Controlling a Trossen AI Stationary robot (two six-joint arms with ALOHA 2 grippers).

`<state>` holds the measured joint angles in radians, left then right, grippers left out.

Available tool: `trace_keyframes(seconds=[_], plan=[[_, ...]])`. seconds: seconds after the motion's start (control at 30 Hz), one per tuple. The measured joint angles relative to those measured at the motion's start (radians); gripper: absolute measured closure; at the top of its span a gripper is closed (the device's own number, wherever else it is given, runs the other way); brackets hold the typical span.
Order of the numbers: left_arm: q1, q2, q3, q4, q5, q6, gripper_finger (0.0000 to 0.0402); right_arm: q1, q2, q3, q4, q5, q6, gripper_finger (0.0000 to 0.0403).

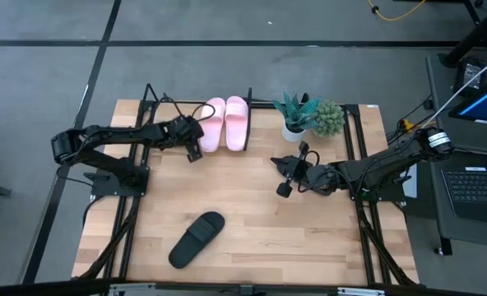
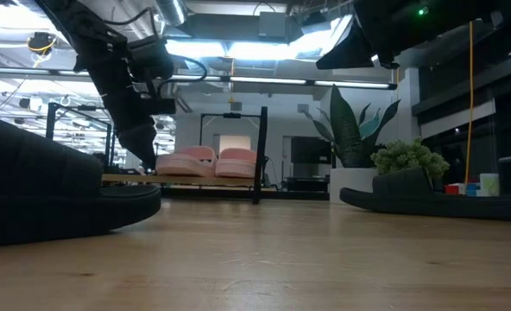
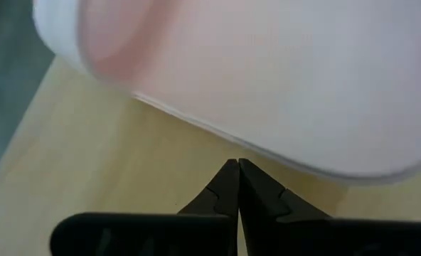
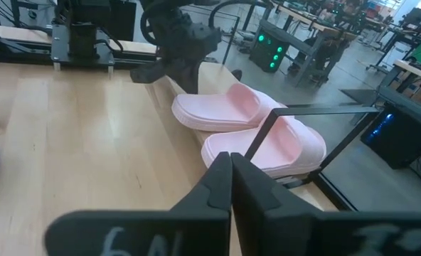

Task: Pick and place slides into the shelf
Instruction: Put the pink slide on the shelf

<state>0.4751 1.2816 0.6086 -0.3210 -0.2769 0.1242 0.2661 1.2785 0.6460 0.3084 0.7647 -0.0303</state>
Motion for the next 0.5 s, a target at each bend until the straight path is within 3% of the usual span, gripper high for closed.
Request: trace_keyframes(seconds=[0.37,0.5], plan=[[-0.055,0.000,0.000,0.051,0.041,-0.005,0.0401,0.000,0.000,0.000,0.000,0.000,0.000,0.0399],[-0.056,0.000,0.000,0.036,0.012,0.014,0.0401,0.000,0.000,0.000,0.000,0.000,0.004,0.0394]])
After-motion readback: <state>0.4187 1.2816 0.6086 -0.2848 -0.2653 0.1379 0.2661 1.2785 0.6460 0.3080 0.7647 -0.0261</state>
